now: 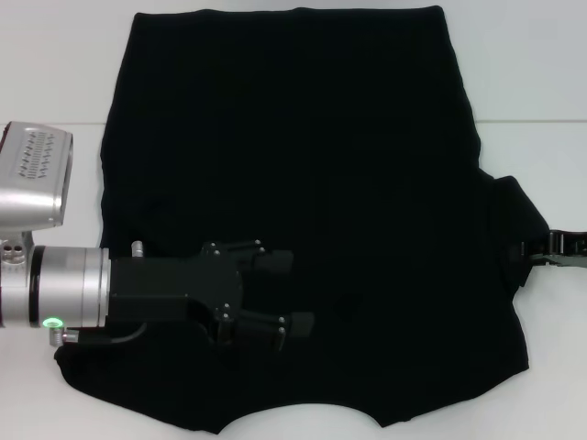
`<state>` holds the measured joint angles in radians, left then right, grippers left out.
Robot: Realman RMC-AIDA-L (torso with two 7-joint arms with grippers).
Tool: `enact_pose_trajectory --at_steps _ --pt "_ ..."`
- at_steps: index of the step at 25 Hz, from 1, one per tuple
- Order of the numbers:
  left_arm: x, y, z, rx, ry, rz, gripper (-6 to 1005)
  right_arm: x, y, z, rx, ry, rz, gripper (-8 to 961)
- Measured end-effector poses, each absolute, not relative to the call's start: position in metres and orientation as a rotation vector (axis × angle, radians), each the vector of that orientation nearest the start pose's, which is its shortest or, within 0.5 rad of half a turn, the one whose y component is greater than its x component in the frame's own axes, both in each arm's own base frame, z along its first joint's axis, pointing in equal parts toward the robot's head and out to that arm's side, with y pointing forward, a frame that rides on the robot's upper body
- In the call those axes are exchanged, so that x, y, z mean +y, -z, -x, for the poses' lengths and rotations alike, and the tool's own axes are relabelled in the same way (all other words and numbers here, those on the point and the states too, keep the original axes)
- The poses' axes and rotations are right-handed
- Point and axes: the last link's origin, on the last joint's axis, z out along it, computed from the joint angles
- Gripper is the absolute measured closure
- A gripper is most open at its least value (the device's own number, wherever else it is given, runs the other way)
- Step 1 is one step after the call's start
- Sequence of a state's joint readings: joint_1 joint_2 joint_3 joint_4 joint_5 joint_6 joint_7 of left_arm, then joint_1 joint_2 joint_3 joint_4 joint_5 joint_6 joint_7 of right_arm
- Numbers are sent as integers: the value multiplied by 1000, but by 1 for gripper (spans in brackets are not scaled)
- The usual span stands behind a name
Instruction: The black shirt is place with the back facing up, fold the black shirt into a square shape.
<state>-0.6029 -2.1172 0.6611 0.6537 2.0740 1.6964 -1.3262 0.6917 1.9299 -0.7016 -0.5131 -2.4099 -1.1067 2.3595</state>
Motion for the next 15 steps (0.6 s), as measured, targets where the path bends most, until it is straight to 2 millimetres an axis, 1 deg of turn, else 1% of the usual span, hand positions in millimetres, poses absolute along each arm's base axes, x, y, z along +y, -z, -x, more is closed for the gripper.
enact_pose_trajectory --at_steps 3,6,11,15 --pt "323 17 227 -452 786 2912 68 396 -36 -324 1665 -192 2046 510" --pt "323 17 227 -452 787 2911 68 395 -37 -326 1667 -195 2039 758" --pt "323 17 227 -454 789 2911 67 394 -44 -332 1665 -239 2008 854" --pt "322 18 228 -460 795 2909 67 390 -54 -340 1659 -293 1978 931"
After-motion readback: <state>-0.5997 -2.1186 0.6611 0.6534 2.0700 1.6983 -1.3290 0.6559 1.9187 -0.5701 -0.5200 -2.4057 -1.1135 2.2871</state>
